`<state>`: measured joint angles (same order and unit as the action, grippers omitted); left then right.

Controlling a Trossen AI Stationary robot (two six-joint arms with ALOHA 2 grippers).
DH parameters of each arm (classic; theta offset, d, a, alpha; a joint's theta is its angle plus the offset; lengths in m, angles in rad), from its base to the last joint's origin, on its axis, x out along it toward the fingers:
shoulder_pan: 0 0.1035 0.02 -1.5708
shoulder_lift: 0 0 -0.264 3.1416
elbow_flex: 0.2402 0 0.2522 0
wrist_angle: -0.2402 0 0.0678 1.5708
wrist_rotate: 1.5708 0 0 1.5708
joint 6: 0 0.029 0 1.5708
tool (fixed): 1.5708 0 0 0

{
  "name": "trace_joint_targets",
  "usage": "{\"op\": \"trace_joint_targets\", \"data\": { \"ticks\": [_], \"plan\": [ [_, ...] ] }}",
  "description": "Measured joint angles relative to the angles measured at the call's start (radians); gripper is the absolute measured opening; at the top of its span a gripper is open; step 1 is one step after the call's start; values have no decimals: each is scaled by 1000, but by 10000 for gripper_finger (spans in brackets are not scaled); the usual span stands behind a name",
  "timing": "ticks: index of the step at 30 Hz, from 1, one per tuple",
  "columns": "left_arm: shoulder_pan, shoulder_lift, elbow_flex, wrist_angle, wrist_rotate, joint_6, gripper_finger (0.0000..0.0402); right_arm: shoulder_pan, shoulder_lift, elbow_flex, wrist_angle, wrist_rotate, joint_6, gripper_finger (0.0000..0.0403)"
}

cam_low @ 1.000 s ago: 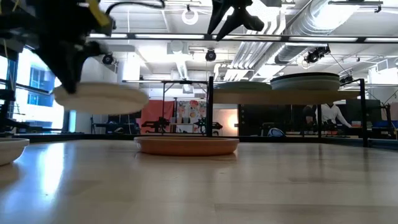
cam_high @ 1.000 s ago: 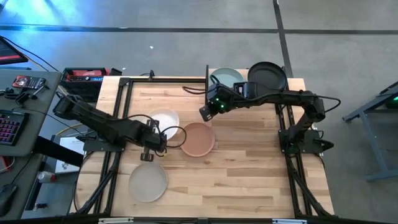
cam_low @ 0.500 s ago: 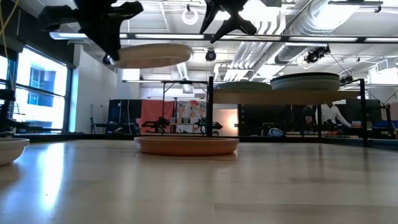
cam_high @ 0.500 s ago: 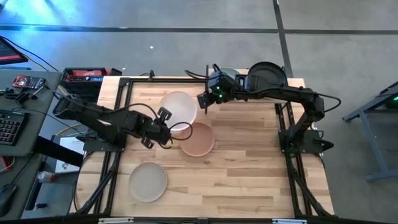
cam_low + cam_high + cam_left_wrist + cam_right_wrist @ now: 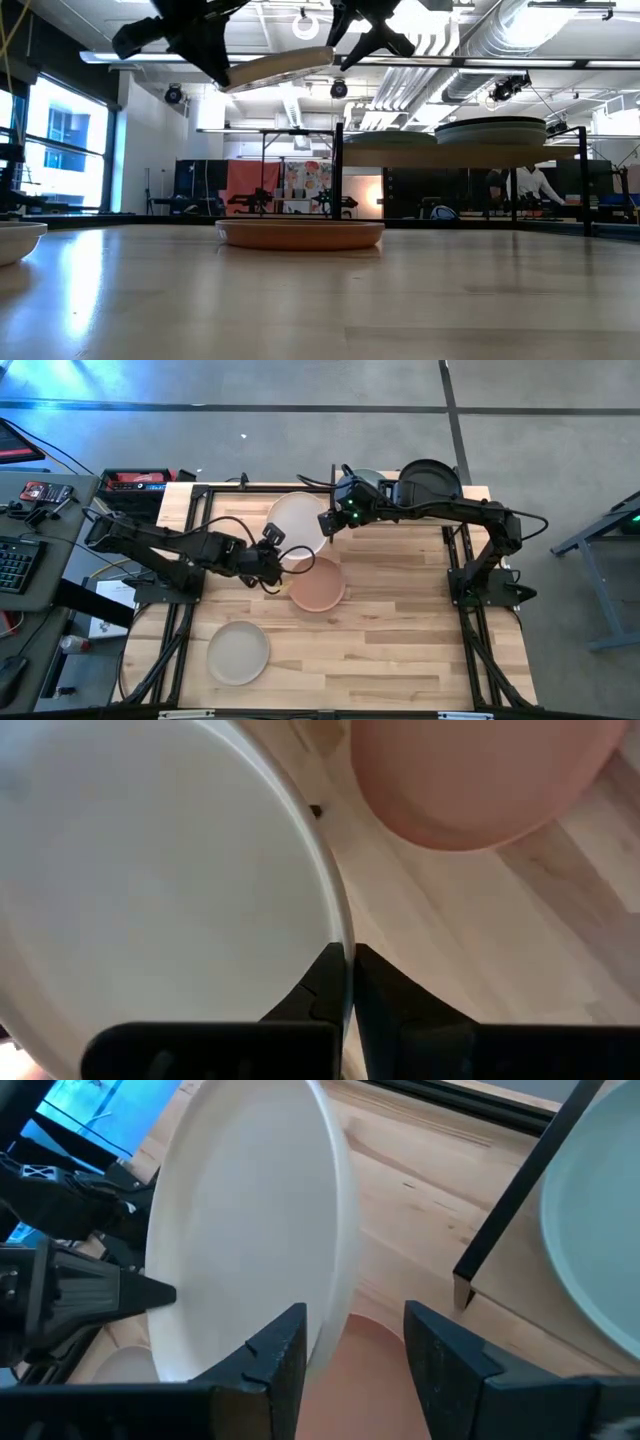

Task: Place and stack plates onto a shelf
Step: Stack the white plate on top of the blue plate on the shelf

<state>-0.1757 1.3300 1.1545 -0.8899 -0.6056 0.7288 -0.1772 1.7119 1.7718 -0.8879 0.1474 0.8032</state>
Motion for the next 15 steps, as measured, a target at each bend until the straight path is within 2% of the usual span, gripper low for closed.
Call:
{"op": "trace_joint_targets", "data": {
  "ticks": [7, 10, 15],
  "plan": [
    [0, 0, 0, 67, -13, 61, 0, 0, 0, 0, -13, -1, 0, 134],
    [0, 0, 0, 82, -11, 69, 0, 0, 0, 0, -22, -12, 0, 100],
    [0, 8, 0, 82, -12, 119, 1, 0, 0, 0, -27, -34, -25, 14]
  ]
}}
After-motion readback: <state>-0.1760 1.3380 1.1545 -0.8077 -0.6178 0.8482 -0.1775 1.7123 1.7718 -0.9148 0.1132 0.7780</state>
